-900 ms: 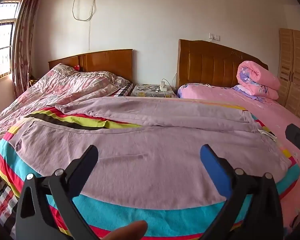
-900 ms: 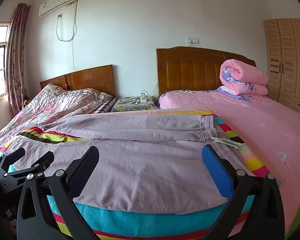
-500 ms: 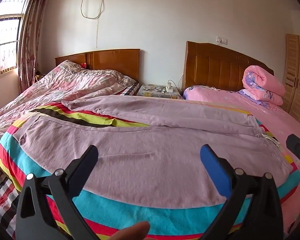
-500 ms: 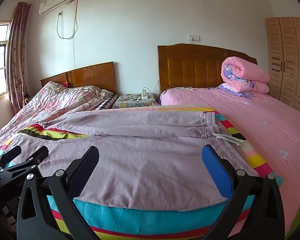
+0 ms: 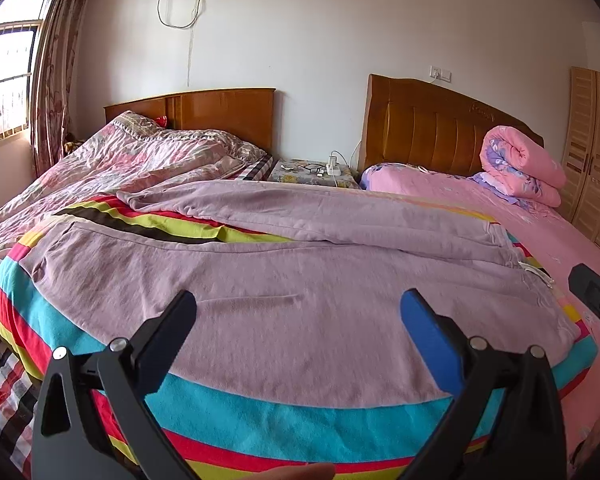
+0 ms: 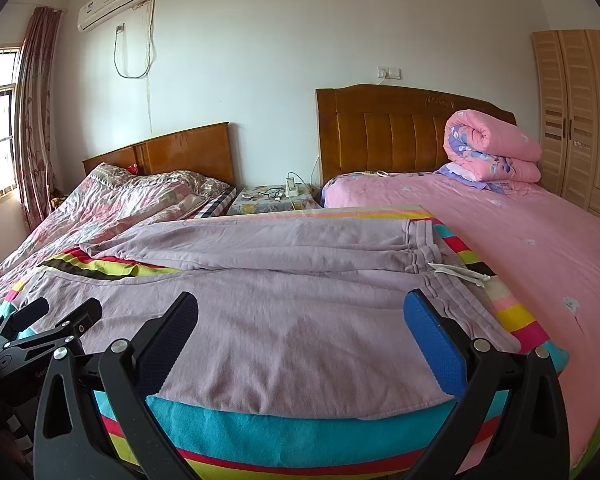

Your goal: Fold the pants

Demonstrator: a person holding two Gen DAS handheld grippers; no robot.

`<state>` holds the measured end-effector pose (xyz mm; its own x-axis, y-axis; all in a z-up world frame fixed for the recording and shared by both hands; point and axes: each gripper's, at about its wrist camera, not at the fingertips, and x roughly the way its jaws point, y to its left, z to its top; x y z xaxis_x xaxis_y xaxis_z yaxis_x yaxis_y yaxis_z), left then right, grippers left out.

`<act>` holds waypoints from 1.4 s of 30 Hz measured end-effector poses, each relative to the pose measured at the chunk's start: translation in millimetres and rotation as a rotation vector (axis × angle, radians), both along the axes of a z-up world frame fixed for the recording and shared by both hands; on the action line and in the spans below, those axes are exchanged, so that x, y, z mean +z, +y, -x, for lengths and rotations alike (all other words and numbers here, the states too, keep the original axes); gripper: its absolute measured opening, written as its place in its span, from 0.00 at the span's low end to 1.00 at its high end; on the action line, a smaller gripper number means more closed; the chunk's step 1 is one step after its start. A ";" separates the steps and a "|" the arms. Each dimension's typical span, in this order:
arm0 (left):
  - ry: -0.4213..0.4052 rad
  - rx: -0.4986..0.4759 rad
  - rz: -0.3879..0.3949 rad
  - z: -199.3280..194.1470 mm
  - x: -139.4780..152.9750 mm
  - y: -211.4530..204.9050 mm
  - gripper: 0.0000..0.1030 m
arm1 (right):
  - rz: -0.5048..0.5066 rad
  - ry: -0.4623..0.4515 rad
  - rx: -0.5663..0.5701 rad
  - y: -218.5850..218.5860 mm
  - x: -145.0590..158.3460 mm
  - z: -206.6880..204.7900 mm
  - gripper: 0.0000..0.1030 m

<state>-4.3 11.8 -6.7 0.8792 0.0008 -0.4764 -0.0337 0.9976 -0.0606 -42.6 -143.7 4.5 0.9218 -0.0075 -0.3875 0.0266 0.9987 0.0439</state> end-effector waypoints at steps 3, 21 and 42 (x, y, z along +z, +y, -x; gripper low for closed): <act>0.014 -0.009 -0.006 -1.3 -1.8 -2.0 0.99 | -0.002 0.000 0.001 -0.4 0.4 0.3 0.96; 0.000 0.033 -0.031 6.1 -2.7 1.4 0.99 | 0.001 -0.001 0.000 -0.2 -1.2 0.4 0.96; 0.021 -0.058 -0.108 4.6 -4.3 -11.0 0.99 | -0.003 0.003 -0.001 -1.8 -4.1 2.4 0.96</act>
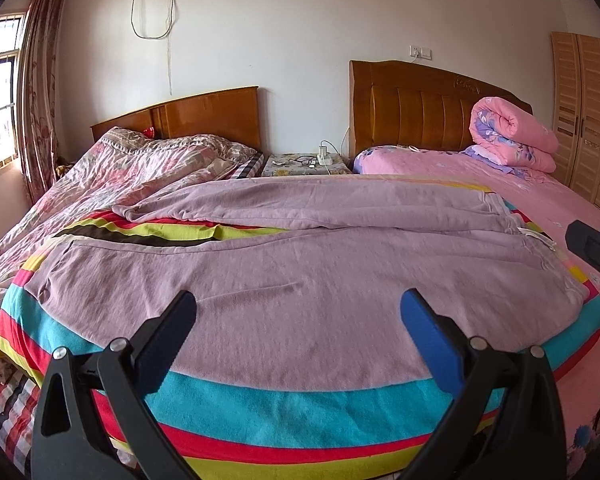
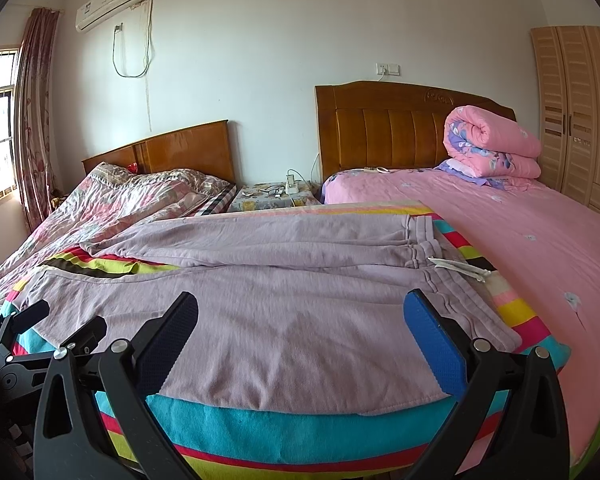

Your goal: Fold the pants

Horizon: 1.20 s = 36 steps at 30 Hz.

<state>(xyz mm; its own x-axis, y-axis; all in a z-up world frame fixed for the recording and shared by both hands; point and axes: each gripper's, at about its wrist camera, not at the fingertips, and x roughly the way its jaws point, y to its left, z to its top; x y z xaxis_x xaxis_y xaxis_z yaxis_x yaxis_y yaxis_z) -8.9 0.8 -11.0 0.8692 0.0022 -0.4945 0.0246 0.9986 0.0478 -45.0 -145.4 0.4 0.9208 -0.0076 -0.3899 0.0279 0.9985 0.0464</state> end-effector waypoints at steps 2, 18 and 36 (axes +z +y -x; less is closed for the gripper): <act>-0.004 -0.006 -0.023 -2.6 1.3 -1.7 0.99 | -0.002 0.002 0.000 -0.3 -1.0 0.1 0.96; -0.082 0.026 -0.035 -20.3 25.9 4.4 0.99 | -0.002 0.006 0.005 0.1 -3.2 2.1 0.96; -0.089 -0.036 -0.039 -38.5 29.7 -14.2 0.99 | 0.018 0.028 0.013 -0.8 -6.2 -8.0 0.96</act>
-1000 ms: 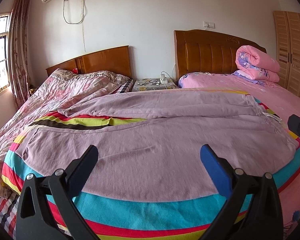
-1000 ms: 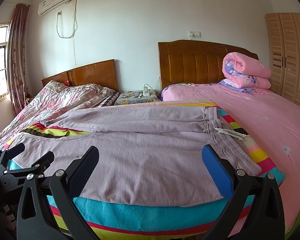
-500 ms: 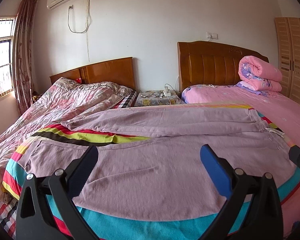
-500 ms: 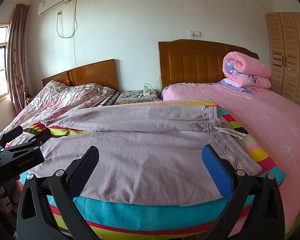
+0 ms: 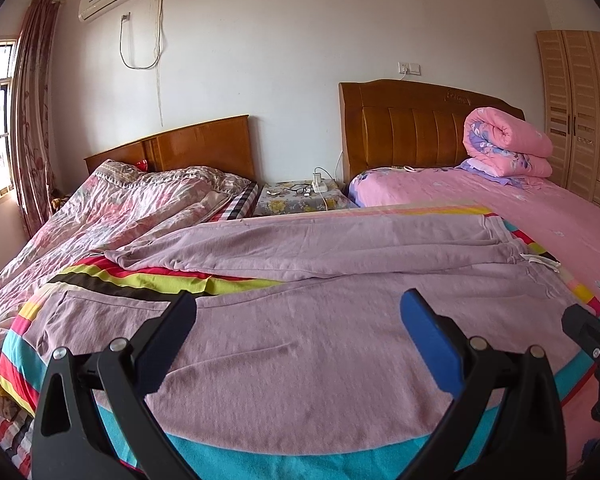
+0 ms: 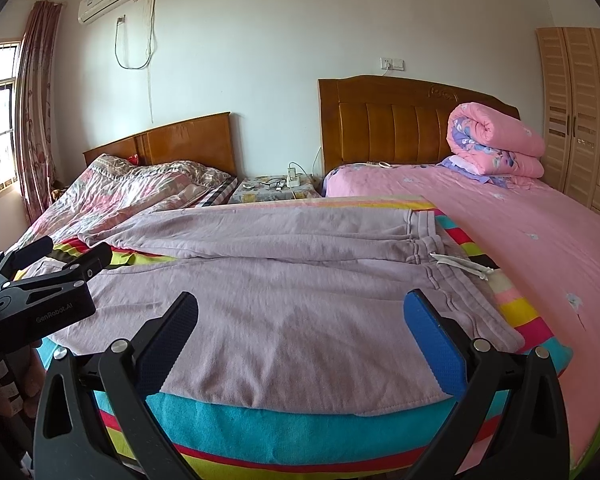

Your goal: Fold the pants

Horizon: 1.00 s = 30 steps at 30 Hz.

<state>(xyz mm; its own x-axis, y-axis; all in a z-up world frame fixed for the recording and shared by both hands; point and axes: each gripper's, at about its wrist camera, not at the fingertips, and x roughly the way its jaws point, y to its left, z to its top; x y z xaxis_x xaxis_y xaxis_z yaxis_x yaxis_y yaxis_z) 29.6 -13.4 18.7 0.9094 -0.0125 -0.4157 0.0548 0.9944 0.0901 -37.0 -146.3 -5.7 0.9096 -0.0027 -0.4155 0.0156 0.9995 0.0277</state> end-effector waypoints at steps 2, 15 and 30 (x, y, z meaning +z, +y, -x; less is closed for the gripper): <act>0.001 -0.012 -0.001 -10.5 -0.5 -3.8 0.99 | 0.022 0.013 0.003 -0.9 -5.3 -9.1 0.96; 0.156 -0.031 0.046 -144.0 -5.0 -7.9 0.99 | 0.084 0.165 0.068 -19.9 -13.8 -140.2 0.96; 0.513 0.026 0.191 -332.7 -48.0 72.2 0.99 | 0.229 0.448 0.630 -28.0 -50.9 -465.2 0.96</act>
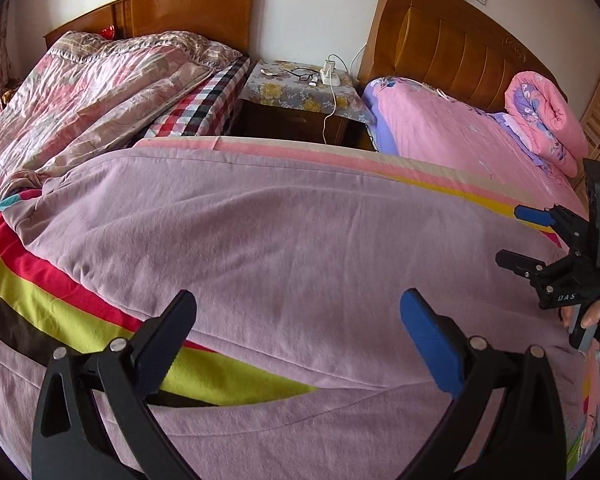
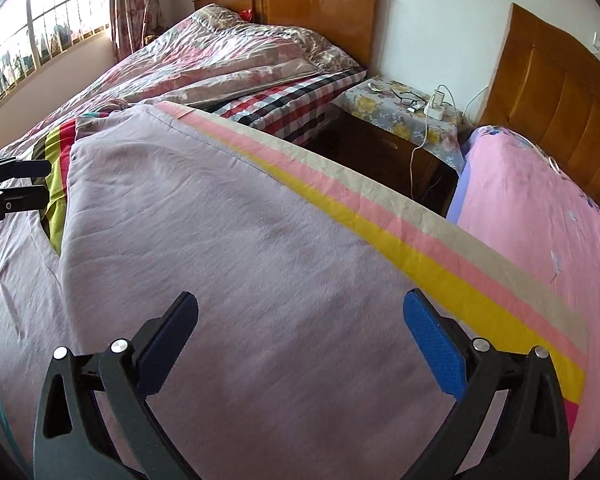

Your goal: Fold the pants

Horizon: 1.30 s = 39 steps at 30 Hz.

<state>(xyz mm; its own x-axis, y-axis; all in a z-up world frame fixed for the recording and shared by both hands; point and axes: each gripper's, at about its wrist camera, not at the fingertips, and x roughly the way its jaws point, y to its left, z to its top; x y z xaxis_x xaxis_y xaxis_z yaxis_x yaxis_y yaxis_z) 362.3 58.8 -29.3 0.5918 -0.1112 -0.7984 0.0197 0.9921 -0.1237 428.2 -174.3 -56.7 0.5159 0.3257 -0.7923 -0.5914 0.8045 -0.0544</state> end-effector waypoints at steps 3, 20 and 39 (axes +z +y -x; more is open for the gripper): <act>-0.005 -0.009 -0.028 -14.8 -6.6 0.6 0.99 | -0.058 0.055 0.021 -7.3 -6.8 -35.0 0.89; 0.058 -0.080 0.259 -52.6 -21.8 -16.4 0.85 | 0.015 -0.094 0.071 -8.3 16.1 13.5 0.12; 0.160 -0.073 0.273 8.6 -38.0 -31.4 0.88 | 0.088 -0.349 -0.156 62.4 -23.6 264.1 0.11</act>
<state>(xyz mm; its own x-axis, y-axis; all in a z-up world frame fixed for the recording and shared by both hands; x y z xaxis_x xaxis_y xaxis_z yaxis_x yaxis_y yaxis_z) 353.6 27.4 -67.3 0.4438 -0.3719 -0.8153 0.0487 0.9185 -0.3925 164.1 -111.9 -80.2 0.7970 0.1608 -0.5822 -0.3966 0.8664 -0.3035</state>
